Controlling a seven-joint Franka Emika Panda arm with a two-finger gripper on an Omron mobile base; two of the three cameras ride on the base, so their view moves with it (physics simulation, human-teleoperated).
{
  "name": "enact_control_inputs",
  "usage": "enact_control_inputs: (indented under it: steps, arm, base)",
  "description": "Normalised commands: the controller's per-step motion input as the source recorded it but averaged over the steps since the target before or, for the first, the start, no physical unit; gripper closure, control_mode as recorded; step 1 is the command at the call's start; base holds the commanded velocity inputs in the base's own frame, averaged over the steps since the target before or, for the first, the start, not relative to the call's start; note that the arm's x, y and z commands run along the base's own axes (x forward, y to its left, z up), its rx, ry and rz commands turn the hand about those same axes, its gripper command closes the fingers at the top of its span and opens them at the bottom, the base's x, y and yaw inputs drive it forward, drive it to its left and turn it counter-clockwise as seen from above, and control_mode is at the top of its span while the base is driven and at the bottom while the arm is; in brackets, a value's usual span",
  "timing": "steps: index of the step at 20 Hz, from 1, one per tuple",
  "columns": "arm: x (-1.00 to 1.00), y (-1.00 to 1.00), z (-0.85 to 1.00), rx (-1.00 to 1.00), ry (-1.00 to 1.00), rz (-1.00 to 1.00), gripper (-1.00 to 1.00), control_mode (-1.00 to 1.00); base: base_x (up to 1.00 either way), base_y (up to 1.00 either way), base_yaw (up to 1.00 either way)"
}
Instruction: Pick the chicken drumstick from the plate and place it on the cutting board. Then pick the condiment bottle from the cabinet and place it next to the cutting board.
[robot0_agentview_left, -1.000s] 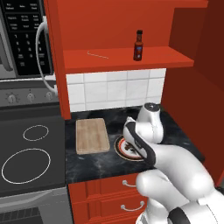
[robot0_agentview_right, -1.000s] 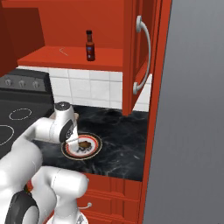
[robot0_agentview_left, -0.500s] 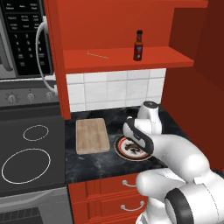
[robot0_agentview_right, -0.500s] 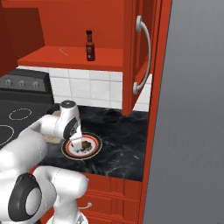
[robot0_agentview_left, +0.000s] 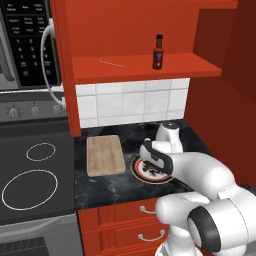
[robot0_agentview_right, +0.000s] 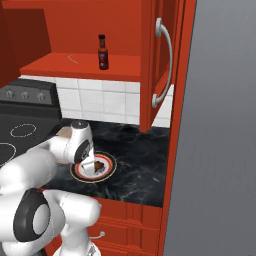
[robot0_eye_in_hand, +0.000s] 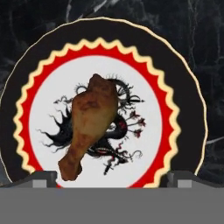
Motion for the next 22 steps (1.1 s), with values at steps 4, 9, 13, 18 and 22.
enact_control_inputs:
  steps: [4, 9, 13, 18, 22]
  arm:
    - [0.11, 0.0, -0.18, 0.0, 0.0, 0.0, -1.0, -1.0]
    - [0.17, -0.03, -0.05, 0.0, 0.0, 0.0, -1.0, -1.0]
    - [0.15, -0.04, -0.03, 0.0, 0.0, 0.0, -1.0, -1.0]
    - [0.09, -0.01, -0.1, 0.0, 0.0, 0.0, -1.0, -1.0]
    - [0.01, 0.0, -0.19, 0.0, 0.0, 0.0, -1.0, -1.0]
  base:
    - [0.0, 0.0, 0.0]
    - [0.0, 0.0, 0.0]
    - [0.0, 0.0, 0.0]
    - [0.0, 0.0, 0.0]
    - [0.0, 0.0, 0.0]
